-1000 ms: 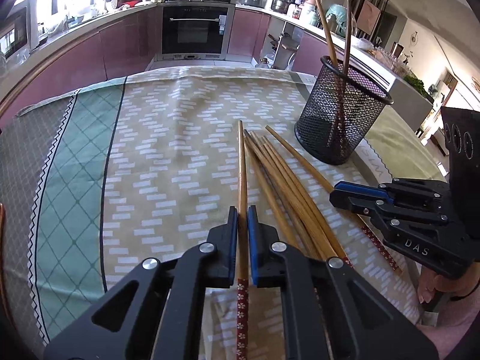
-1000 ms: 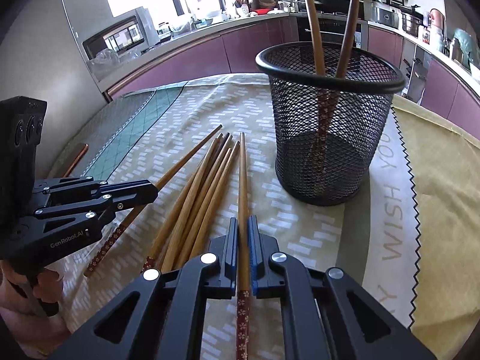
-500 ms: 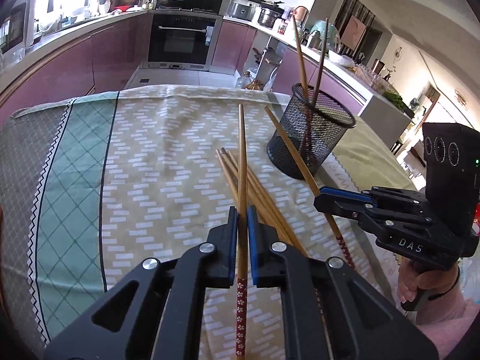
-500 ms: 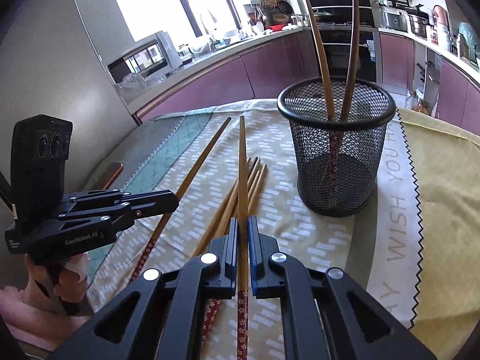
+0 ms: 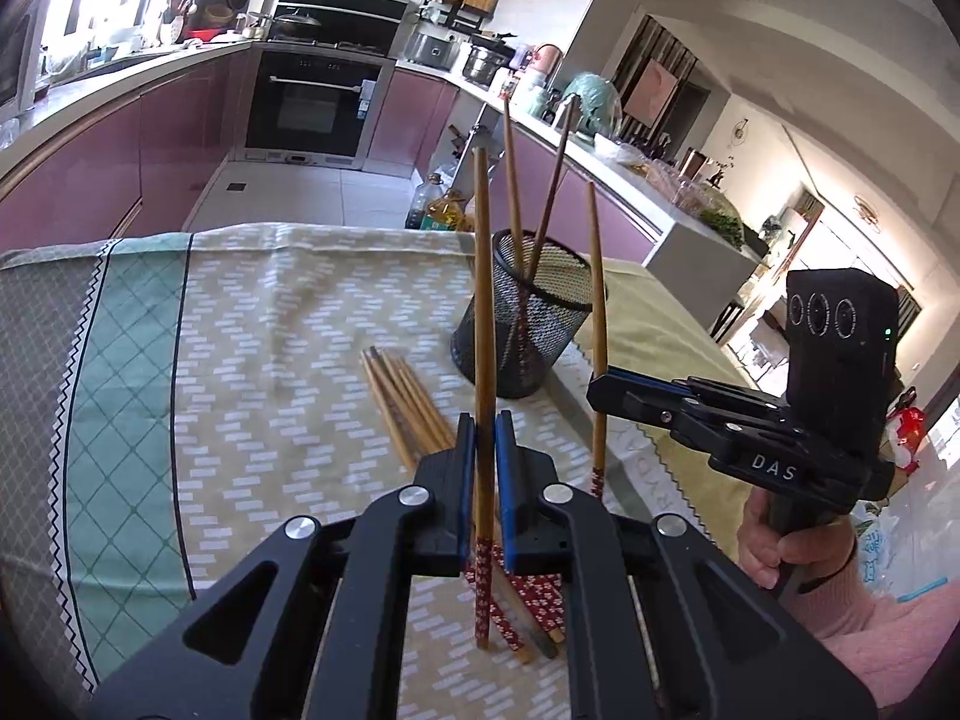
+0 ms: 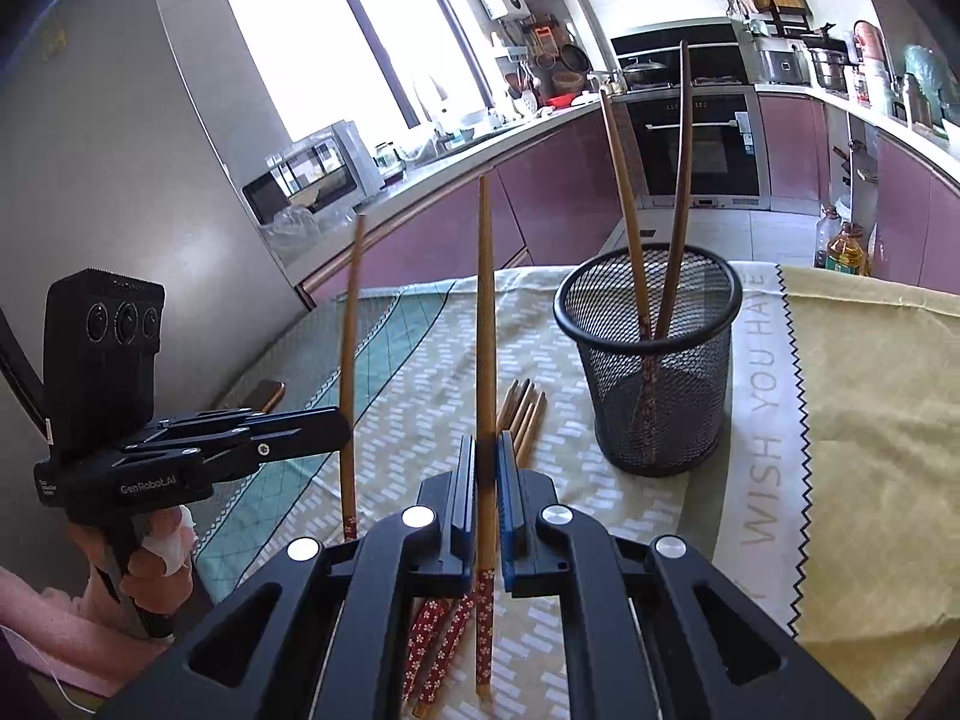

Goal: Organize utensils
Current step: 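Carry both chopsticks upright over the mesh cup, insert them and open both grippers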

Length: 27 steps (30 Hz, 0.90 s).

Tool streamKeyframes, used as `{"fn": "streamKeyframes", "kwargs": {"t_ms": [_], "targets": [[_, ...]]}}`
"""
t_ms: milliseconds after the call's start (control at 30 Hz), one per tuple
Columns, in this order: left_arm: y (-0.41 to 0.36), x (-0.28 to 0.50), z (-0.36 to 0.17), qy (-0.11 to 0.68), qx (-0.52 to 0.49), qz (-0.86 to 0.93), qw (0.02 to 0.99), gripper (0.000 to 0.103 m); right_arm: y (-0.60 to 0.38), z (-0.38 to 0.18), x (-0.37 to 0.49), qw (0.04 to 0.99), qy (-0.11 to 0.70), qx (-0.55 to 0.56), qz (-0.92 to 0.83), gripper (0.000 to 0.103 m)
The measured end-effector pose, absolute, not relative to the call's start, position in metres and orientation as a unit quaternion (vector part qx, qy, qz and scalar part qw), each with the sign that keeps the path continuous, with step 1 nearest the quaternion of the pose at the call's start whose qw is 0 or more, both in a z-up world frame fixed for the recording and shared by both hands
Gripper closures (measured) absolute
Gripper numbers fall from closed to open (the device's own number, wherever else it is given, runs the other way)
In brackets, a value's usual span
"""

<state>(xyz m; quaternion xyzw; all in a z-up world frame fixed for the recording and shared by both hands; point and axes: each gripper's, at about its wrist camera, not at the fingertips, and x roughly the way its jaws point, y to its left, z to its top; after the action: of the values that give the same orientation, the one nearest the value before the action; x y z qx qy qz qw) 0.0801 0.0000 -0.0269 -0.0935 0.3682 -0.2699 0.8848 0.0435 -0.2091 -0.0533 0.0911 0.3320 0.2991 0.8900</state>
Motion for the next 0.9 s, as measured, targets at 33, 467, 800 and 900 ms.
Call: {"fn": "streamKeyframes", "kwargs": {"t_ms": [33,467,800,900], "targets": [[0.001,0.079,-0.025,0.366,-0.094,-0.272,0.885,0.095,-0.209,-0.051,0.044,0.89,0.33,0.092,0.3,0.097],[0.0,0.074,-0.005,0.336,-0.102,-0.291,0.89,0.095,-0.222,-0.027,0.035,0.903,0.292,0.102,0.299,0.097],[-0.008,0.077,0.006,0.321,-0.102,-0.298,0.893,0.095,-0.229,-0.014,0.034,0.909,0.275,0.103,0.296,0.097],[-0.01,0.078,0.009,0.317,-0.102,-0.3,0.894,0.095,-0.231,-0.011,0.033,0.911,0.27,0.102,0.295,0.097]]}}
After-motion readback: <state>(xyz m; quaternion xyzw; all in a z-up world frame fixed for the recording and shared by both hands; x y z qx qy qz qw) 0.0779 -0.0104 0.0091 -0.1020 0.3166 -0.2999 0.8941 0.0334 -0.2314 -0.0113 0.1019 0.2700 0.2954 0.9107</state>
